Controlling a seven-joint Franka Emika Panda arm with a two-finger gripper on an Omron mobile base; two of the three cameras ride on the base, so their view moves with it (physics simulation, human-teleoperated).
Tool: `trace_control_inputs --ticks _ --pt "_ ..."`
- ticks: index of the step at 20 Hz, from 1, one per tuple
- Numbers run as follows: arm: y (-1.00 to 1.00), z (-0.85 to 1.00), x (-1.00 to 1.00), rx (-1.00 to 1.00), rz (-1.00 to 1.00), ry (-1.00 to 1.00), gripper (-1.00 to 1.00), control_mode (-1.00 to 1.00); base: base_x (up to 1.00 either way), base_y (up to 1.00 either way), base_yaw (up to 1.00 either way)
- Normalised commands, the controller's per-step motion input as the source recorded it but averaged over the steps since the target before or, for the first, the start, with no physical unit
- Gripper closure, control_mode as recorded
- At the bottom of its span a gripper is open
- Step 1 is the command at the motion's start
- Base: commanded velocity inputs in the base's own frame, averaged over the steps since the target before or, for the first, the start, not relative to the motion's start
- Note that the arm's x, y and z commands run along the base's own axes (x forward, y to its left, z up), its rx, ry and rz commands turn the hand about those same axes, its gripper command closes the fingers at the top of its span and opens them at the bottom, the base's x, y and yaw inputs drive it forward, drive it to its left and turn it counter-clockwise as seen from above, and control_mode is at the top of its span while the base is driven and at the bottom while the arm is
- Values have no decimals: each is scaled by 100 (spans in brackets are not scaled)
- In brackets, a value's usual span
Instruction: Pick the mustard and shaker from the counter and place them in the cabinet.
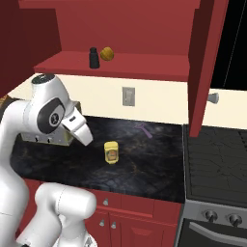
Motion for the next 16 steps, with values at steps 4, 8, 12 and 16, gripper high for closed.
trace_control_inputs --ticks 4,8,12,16 --pt "-6 -26 24 0 0 -1 -100 -100 0 0 0" --pt "-9 -19 43 0 0 0 -100 -100 0 0 0" --pt "-10 -4 54 1 0 8 -100 -100 0 0 0" --pt "-1 -12 43 0 0 9 -100 -100 0 0 0"
